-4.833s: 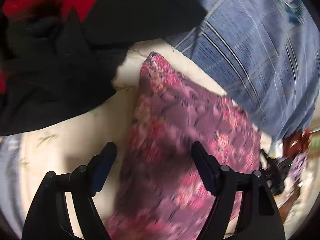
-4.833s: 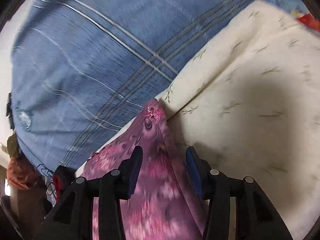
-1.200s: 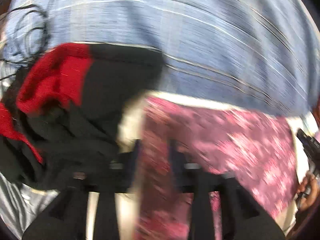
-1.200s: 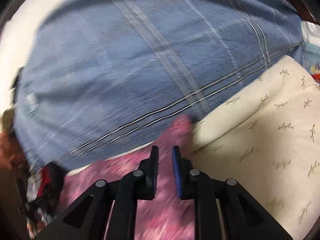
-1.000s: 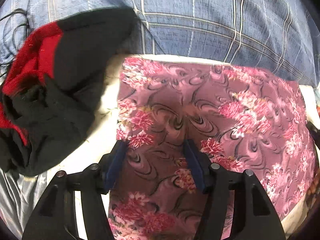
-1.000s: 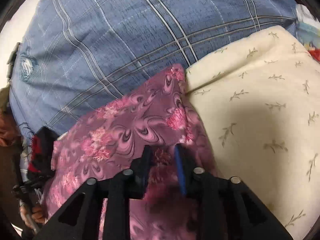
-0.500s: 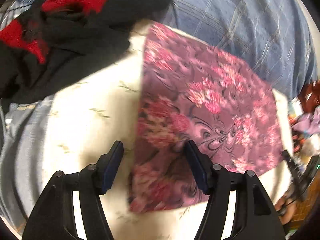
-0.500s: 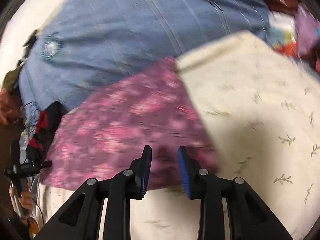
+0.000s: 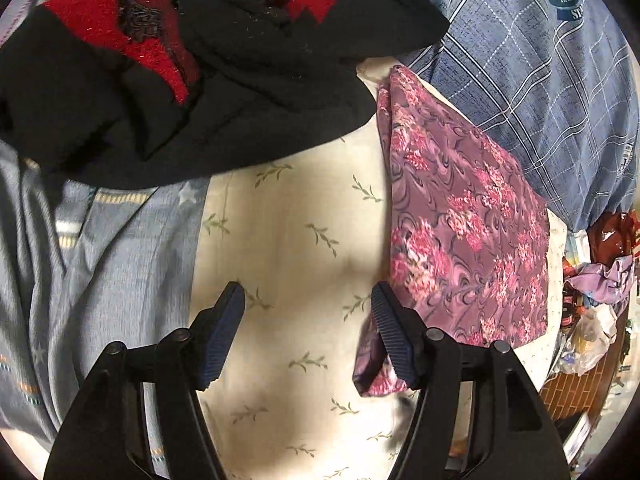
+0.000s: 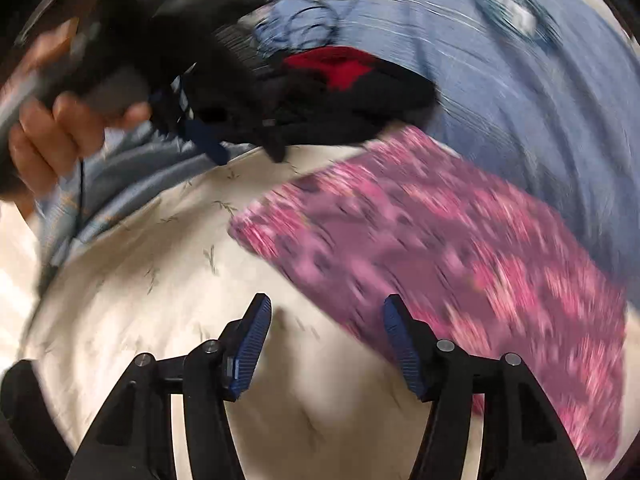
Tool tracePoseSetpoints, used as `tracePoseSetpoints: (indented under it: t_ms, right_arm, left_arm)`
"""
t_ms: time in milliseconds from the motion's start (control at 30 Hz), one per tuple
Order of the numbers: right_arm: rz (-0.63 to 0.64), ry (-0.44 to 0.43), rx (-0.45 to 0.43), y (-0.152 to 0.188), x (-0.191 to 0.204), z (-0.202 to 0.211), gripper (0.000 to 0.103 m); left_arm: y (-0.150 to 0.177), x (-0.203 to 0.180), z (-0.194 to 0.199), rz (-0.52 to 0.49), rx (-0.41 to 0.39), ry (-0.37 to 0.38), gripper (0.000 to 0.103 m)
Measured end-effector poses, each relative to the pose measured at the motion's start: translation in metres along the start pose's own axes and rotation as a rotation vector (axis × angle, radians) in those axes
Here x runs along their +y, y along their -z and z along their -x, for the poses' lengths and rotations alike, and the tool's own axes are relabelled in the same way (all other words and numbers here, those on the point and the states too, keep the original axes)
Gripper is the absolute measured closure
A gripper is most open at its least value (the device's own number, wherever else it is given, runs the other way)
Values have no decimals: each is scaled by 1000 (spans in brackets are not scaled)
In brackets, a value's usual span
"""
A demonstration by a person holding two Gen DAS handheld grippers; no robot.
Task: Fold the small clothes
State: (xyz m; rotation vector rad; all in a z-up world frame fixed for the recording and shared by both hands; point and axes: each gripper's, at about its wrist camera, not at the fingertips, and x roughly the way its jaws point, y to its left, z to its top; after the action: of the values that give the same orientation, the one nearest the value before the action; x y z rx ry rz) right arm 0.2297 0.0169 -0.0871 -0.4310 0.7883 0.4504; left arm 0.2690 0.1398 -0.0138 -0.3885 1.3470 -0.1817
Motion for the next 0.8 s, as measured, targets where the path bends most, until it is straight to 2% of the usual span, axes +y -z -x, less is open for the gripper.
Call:
tracePoseSetpoints:
  t_ms: [133, 200, 233, 267, 333, 433, 567, 700, 733, 767, 800]
  right_arm:
    - [122, 157, 6, -17, 24, -30, 41]
    - [156, 214, -28, -24, 29, -36, 46]
    - [173, 241, -45, -26, 28, -38, 68]
    - [184, 261, -58, -29, 27, -40, 98]
    - [153, 265, -87, -33, 17, -38, 96]
    - [114, 263, -164, -31, 7, -23, 97]
    - [102, 246, -198, -27, -2, -13, 97]
    - [87, 223, -212, -24, -6, -9, 97]
    - [73, 216, -216, -22, -5, -5, 97]
    - [63, 208, -221, -22, -8, -4, 97]
    - [52, 198, -225, -21, -11, -2, 97]
  left_arm:
    - [-15, -1, -8, -11, 19, 1, 38]
    - [-24, -3, -13, -8, 25, 20, 38]
    - [-28, -4, -15, -5, 31, 33, 38]
    - [-33, -6, -17, -2, 39, 50, 38]
    - [-42, -13, -22, -6, 49, 78, 38]
    - [-58, -32, -33, -28, 64, 99, 28]
    - [-75, -58, -55, -27, 91, 126, 22]
    - [-81, -84, -67, -61, 87, 74, 20]
    - [-81, -91, -67, -78, 79, 72, 28]
    - [-80, -97, -67, -92, 83, 91, 53]
    - [-80, -102, -67, -102, 94, 95, 66]
